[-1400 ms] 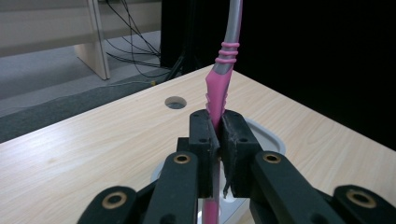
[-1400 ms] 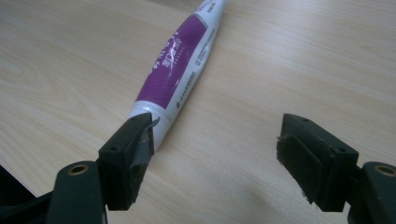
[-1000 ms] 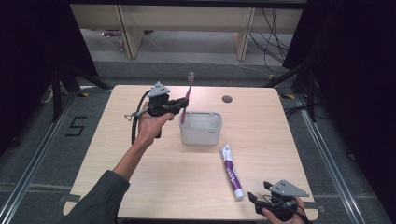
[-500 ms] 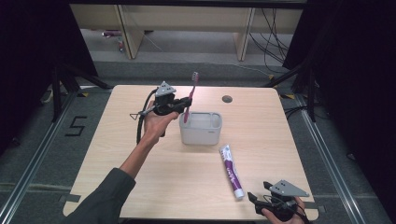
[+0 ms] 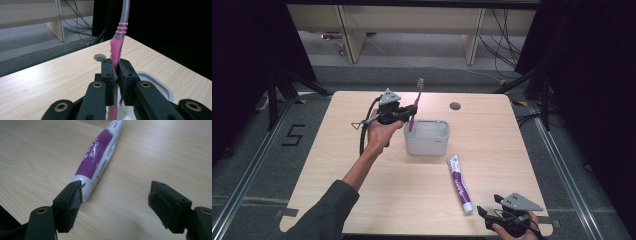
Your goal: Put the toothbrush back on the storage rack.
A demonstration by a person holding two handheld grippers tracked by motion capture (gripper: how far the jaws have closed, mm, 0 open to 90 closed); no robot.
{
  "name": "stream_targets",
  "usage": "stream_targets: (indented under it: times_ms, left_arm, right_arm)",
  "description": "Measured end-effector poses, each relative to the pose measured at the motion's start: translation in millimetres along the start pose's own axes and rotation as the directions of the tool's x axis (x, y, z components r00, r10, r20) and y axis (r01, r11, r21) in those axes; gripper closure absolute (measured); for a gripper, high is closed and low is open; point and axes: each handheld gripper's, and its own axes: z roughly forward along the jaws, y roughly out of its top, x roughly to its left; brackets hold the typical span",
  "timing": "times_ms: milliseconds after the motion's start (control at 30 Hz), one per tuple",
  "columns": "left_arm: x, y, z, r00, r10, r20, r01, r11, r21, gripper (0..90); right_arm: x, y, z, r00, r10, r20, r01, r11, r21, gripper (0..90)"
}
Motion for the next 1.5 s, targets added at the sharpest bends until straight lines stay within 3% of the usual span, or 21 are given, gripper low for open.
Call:
stream_targets:
  times_ms: [467,700,1500]
  left_arm:
    - [0.7,-12.5,6.3,0.9997,0.001,-0.026,0.000,0.9997,0.023,82.4]
    - [-2.6,-15.7,8.5,0.9991,0.022,-0.036,-0.021,0.9988,0.044,82.3]
    - [1.3,-39.0,12.9,0.9984,0.012,-0.056,-0.006,0.9950,0.100,82.1]
  right_arm:
    - [-0.1,-0.2,0.5,1.0000,0.002,0.005,-0.002,1.000,-0.003,27.5]
    - [-0.1,-0.2,0.6,1.0000,-0.002,0.000,0.002,1.000,0.002,27.5]
    - [0.5,0.0,0.8,1.0000,0.003,0.001,-0.003,1.000,0.003,27.5]
